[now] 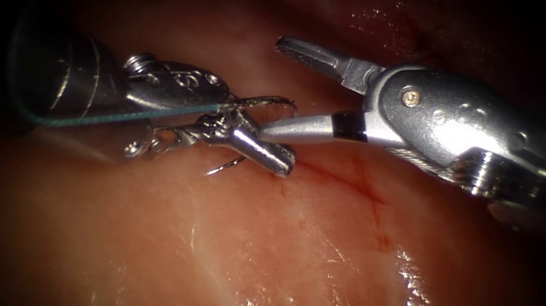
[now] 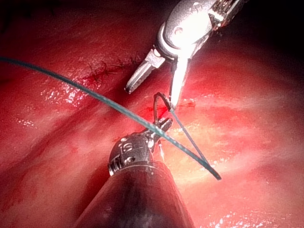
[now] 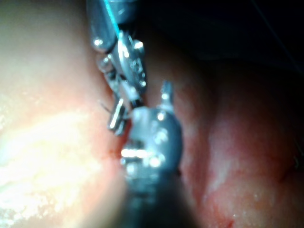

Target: Wound Closure

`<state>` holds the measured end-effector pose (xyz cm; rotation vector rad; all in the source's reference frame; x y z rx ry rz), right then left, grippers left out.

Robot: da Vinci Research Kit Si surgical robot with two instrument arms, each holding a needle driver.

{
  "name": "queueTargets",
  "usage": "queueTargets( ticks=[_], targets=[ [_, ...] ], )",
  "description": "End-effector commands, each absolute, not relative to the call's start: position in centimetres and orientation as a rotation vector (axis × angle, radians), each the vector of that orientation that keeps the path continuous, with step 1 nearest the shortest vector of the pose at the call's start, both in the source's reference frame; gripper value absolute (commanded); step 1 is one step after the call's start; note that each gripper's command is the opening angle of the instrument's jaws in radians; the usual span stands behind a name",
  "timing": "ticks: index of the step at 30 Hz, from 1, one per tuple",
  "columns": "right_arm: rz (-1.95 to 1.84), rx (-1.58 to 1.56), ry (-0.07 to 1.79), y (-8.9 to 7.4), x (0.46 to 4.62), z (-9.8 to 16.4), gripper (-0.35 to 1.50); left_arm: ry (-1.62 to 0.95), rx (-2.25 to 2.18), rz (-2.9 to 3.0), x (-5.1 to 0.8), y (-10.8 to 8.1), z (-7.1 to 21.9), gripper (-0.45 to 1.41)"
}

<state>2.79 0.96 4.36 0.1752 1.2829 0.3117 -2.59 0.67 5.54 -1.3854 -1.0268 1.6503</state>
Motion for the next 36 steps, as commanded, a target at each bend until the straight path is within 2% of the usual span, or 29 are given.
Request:
queueTargets(
  ticks=[1, 8, 13, 20, 36],
  targets=[
    [0.320, 0.168, 1.276, 0.92, 2.87, 4.39, 0.96, -1.018, -1.388, 1.639, -2.64, 0.61, 5.62, -0.45],
    [0.362, 0.077, 1.218, 0.88, 2.87, 4.29, 0.67, -0.963, -1.377, 1.565, -2.65, 0.61, 5.63, -0.45],
    [0.357, 0.005, 1.197, 0.87, 2.88, 4.31, 0.54, -0.942, -1.373, 1.545, -2.66, 0.61, 5.63, -0.45],
    [0.307, -0.213, 1.143, 0.83, 2.86, 4.34, 0.52, -0.918, -1.370, 1.536, -2.68, 0.57, 5.62, -0.45],
    [0.226, -0.312, 1.087, 0.56, 3.07, 4.48, 0.51, -0.891, -1.370, 1.519, -2.73, 0.61, 5.66, -0.45]
  ],
)
